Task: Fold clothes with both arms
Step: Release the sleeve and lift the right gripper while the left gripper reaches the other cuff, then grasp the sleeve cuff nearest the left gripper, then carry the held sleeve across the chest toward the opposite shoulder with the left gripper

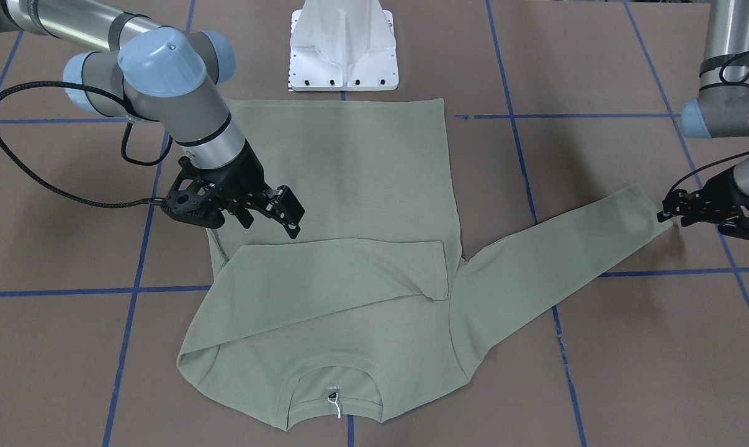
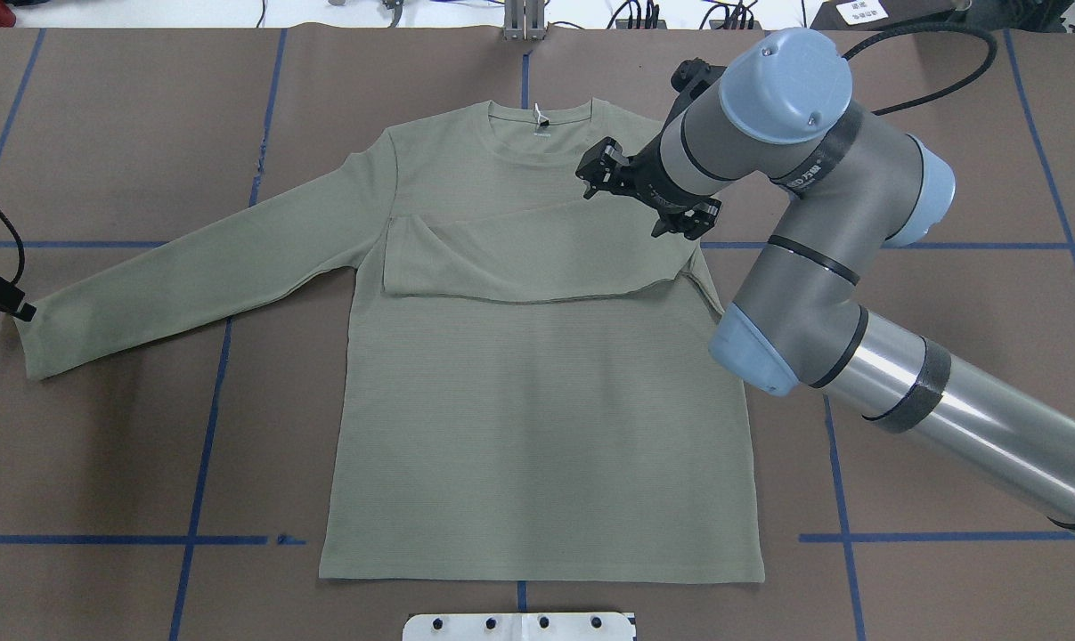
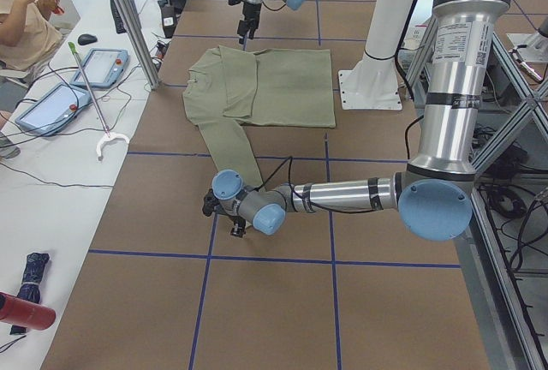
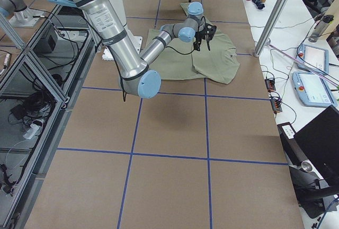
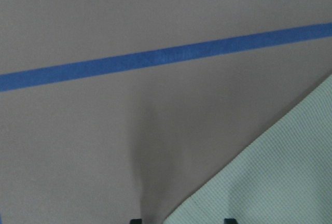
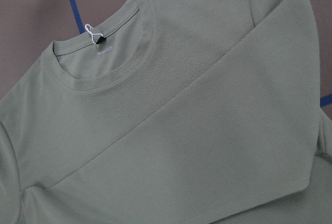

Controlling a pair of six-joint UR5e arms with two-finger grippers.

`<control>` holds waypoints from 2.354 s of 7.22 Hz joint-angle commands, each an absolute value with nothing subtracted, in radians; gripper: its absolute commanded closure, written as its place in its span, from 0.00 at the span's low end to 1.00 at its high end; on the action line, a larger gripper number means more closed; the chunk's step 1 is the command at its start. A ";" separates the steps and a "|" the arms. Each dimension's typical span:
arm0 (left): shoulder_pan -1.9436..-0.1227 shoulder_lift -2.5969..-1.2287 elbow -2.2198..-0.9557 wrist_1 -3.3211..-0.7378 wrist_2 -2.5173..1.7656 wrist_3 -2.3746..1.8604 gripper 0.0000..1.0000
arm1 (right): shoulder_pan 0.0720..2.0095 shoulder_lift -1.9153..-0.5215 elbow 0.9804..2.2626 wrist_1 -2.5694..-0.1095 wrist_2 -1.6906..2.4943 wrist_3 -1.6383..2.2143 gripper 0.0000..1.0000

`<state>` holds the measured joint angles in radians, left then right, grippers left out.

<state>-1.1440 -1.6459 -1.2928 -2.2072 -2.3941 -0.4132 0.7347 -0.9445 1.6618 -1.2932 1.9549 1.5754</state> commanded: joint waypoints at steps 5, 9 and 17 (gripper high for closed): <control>-1.135 -1.651 -1.290 -2.206 -2.395 -0.413 0.44 | 0.730 -0.946 1.660 -1.292 1.953 1.577 0.00; -1.134 -1.655 -1.279 -2.207 -2.395 -0.416 0.58 | 0.730 -0.950 1.661 -1.292 1.953 1.580 0.00; -1.135 -1.678 -1.634 -2.209 -2.652 -0.632 1.00 | 0.817 -1.150 1.779 -1.290 1.953 1.461 0.00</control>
